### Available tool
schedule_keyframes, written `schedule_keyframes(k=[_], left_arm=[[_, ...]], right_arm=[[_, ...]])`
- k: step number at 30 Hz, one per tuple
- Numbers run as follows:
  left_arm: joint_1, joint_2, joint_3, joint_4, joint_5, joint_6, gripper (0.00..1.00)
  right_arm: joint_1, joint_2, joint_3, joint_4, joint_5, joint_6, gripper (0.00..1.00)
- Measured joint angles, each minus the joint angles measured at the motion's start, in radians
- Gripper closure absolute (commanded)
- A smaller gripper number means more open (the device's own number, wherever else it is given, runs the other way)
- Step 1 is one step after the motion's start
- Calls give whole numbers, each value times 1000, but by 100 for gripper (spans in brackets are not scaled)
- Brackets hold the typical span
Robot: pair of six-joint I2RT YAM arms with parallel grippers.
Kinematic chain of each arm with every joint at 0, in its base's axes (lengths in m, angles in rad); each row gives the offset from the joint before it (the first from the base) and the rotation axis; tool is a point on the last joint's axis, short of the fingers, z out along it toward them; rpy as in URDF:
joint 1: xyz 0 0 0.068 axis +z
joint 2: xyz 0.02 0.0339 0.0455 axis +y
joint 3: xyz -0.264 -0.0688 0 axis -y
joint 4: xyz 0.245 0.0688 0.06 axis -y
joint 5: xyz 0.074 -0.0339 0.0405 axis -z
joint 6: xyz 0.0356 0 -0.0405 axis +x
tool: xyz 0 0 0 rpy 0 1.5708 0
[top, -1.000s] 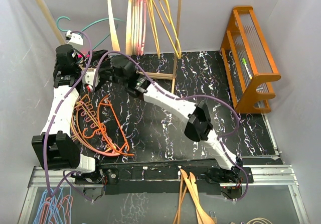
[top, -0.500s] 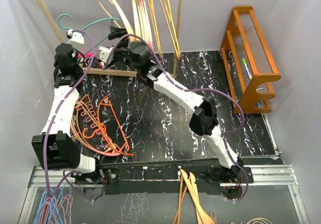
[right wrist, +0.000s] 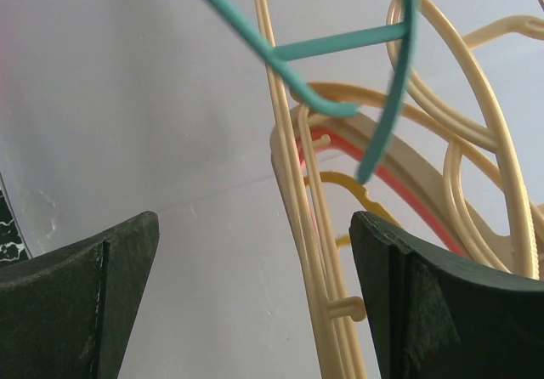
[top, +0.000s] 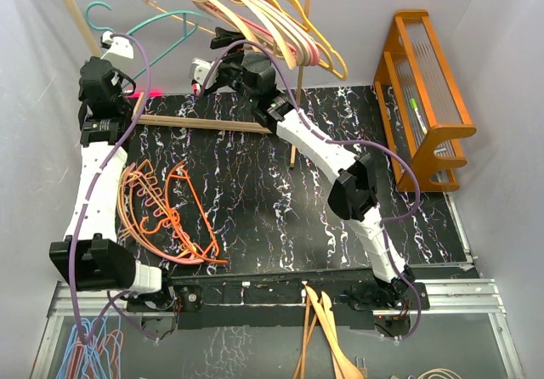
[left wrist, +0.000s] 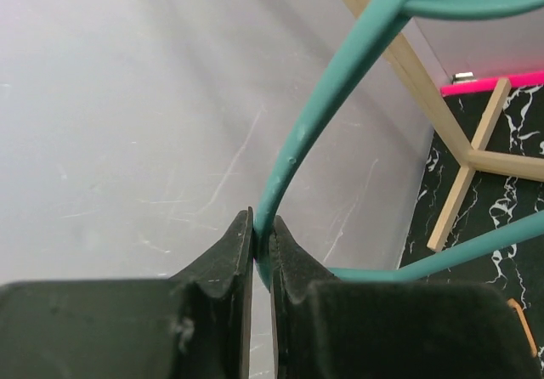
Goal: Organize the hangers
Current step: Adjust the hanger on the clothesline.
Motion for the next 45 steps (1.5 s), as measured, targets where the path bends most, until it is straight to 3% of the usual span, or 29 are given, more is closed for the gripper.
schedule_keyframes(k=[9, 14, 22, 27, 34, 39, 45], left_arm=[[-89, -76, 18, -11, -72, 80, 100], [-113, -144, -69, 32, -138, 108, 100], [-113, -260, -214, 58, -219, 31, 100], [-114, -205, -279, 37, -251, -24, 100], [-166, -174, -423, -22, -333, -43, 100], [-275, -177, -478, -67, -371, -34, 100], [-468, -186, -565, -39, -390, 12, 100]], right_arm=[[-10, 0, 0, -4, -15, -3, 0], [-22, 0, 0, -4, -24, 4, 0], [-53, 0, 0, -4, -73, 72, 0], [-103, -33, -36, -71, -224, 209, 0], [-158, -138, -108, -332, -518, 270, 0], [-155, -158, -103, -515, -697, 298, 0], [-134, -179, -194, -587, -737, 357, 2]])
